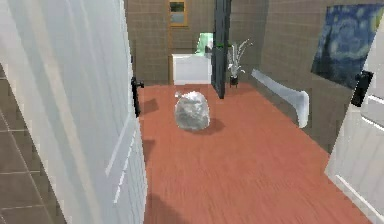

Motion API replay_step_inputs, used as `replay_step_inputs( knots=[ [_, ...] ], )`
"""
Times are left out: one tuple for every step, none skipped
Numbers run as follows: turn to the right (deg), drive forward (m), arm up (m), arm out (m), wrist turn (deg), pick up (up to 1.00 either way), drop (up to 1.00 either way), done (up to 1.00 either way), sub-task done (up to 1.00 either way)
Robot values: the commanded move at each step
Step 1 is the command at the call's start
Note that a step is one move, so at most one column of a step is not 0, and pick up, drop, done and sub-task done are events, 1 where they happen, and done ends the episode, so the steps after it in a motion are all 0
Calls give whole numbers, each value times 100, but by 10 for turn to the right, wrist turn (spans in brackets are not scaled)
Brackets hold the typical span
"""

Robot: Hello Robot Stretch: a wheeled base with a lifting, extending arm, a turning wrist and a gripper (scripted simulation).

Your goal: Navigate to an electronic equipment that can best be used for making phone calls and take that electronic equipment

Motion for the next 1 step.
replay_step_inputs(
  knots=[
    [360, 0, 0, 0, 0, 0, 0, 0, 0]
  ],
)
